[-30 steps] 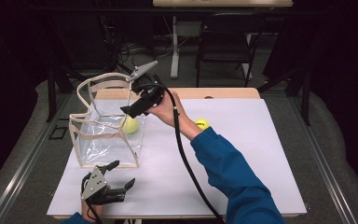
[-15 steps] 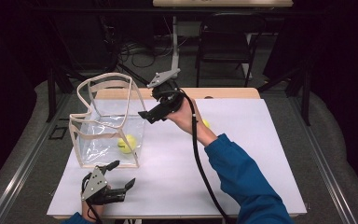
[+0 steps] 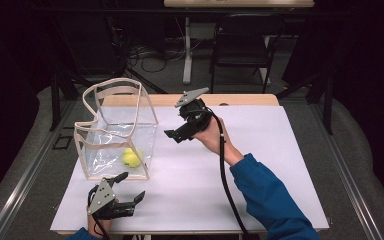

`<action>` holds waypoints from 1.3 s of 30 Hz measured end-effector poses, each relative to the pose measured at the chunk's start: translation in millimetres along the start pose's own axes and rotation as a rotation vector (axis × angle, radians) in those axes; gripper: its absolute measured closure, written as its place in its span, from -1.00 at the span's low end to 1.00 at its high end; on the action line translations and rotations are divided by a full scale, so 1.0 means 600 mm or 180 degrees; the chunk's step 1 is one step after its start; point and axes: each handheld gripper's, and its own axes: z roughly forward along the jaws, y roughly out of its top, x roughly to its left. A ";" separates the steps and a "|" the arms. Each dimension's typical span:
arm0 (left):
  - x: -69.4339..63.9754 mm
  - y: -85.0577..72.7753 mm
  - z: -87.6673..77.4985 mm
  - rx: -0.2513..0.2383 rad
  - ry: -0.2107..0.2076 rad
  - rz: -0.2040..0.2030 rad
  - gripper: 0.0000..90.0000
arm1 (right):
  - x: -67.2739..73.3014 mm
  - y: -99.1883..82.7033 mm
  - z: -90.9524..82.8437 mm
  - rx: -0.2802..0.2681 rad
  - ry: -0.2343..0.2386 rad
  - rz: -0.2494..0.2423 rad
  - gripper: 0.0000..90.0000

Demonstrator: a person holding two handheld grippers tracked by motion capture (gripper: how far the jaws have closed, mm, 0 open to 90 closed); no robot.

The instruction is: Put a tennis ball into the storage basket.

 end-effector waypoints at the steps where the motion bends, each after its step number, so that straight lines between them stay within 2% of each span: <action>1: 0.000 0.000 0.000 -0.0002 0.0003 -0.0002 -0.64 | -0.002 -0.005 -0.001 0.0004 -0.0003 0.0016 -1.00; 10: 0.000 0.000 0.000 0.0014 0.0002 -0.0012 -0.64 | -0.009 -0.042 -0.013 0.0050 -0.0018 0.0085 -1.00; 16: -0.001 -0.001 0.002 0.0023 0.0005 -0.0028 -0.64 | -0.010 -0.068 -0.022 0.0083 -0.0036 0.0063 -1.00; 34: -0.002 0.000 0.002 0.0023 -0.0005 0.0011 -0.64 | -0.007 -0.139 -0.028 0.0172 -0.0066 0.0147 -1.00; 39: -0.002 0.000 0.002 0.0021 -0.0001 0.0012 -0.64 | -0.011 -0.168 -0.034 0.0111 -0.0046 0.0270 -1.00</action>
